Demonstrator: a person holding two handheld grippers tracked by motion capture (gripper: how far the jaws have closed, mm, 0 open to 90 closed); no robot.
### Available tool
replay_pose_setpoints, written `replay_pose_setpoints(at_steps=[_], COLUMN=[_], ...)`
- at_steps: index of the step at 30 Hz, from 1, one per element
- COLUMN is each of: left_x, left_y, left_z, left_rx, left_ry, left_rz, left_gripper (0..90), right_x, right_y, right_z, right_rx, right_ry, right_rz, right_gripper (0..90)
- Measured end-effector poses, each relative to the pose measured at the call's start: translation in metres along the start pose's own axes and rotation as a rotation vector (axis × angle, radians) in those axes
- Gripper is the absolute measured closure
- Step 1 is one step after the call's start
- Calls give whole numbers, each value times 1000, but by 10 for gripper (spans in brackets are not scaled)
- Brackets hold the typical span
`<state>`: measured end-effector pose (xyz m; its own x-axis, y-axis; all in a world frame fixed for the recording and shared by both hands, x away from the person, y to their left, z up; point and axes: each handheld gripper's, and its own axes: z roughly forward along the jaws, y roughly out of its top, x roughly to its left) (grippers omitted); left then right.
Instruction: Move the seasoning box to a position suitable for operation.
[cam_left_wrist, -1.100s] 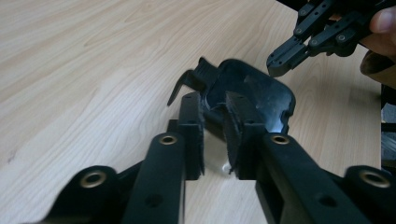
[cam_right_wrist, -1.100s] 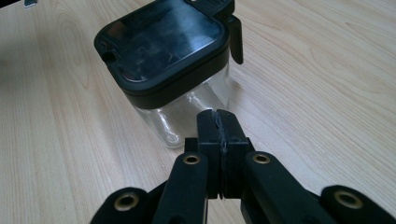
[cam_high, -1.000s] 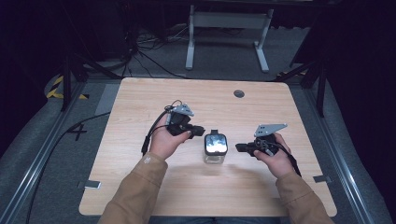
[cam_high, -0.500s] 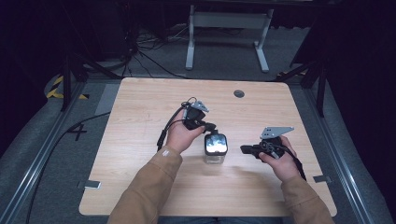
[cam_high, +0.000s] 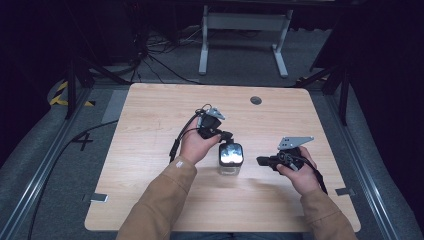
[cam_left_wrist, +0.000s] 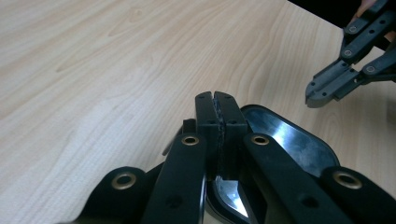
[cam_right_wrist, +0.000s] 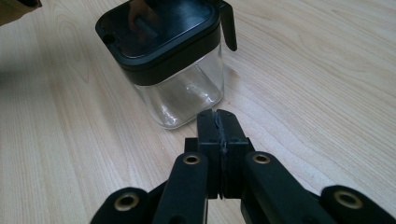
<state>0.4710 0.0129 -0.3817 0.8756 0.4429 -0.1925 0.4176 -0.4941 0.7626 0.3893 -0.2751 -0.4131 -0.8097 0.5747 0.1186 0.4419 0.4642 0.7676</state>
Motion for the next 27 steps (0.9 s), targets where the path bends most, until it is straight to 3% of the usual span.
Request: replay_pose_setpoints(at_steps=[4, 7, 14, 27], left_x=[2, 2, -1, 2], left_y=[0, 0, 0, 2], left_z=[1, 3, 3, 4], left_rx=[27, 16, 24, 33], left_ry=[18, 12, 22, 8], left_rz=[-1, -6, 25, 3], left_gripper=[898, 899, 899, 899], right_x=[-1, -1, 1, 4], right_y=[0, -1, -1, 1], right_z=[0, 0, 0, 2], right_rx=[2, 3, 3, 5], right_ry=[2, 2, 3, 13], right_rz=[-1, -2, 0, -12], right_gripper=[900, 900, 900, 900])
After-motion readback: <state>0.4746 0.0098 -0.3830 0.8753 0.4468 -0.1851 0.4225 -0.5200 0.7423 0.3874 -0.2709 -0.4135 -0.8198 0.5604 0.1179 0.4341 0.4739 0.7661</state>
